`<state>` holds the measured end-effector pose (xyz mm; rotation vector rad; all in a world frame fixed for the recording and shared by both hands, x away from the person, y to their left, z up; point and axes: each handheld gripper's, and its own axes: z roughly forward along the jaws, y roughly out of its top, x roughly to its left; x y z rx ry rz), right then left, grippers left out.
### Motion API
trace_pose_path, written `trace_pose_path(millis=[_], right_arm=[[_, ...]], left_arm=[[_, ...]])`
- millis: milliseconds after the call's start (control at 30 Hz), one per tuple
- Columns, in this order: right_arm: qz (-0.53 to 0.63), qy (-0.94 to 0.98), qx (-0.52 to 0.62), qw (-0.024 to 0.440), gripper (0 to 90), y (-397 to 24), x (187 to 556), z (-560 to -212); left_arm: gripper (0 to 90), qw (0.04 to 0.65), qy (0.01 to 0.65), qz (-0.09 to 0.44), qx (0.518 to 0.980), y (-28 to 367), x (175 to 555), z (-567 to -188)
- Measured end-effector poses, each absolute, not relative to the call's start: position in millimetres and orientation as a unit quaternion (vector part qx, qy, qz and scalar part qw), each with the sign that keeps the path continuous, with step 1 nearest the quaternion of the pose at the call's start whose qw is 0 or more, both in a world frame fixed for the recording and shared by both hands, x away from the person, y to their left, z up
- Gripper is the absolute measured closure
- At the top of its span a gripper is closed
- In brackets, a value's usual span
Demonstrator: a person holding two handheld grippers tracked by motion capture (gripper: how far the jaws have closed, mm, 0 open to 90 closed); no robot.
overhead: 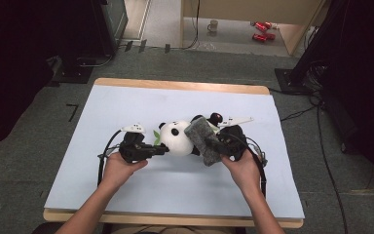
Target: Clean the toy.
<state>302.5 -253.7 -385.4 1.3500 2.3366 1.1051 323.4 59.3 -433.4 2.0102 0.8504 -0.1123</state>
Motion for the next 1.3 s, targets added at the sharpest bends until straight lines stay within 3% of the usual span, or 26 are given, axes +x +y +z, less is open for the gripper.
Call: trace_pose_path(millis=[100,267,500,667,900,1033,1200,1300], right_arm=[[0.386,0.796,0.453,0.111,78.5,-253.4,308.7,-386.1],[0.394,0.797,0.444,0.110,78.5,-247.8,315.5,-386.3],[0.400,0.796,0.439,0.111,78.4,-247.2,324.2,-385.4],[0.418,0.783,0.449,0.102,78.3,-251.4,332.8,-385.7],[0.431,0.769,0.464,0.085,78.4,-256.6,343.1,-385.6],[0.431,0.768,0.467,0.079,78.3,-259.3,347.6,-384.5],[0.440,0.757,0.478,0.067,78.1,-264.9,358.1,-384.4],[0.443,0.751,0.485,0.072,77.9,-266.1,359.0,-385.4]], left_arm=[[81.0,0.462,0.349,-0.027,0.815,61.6,324.0,-435.7],[56.2,0.481,0.335,-0.011,0.810,68.8,327.7,-440.8],[34.2,0.521,0.327,0.028,0.788,83.7,334.6,-443.5],[32.8,0.530,0.324,0.017,0.784,83.7,345.6,-449.8],[21.9,0.489,0.307,0.038,0.816,62.6,356.8,-457.1],[13.0,0.490,0.320,0.026,0.810,58.8,366.7,-458.3],[13.9,0.522,0.299,0.038,0.798,55.9,374.7,-459.0],[24.7,0.534,0.278,0.064,0.796,51.5,374.1,-456.6]])
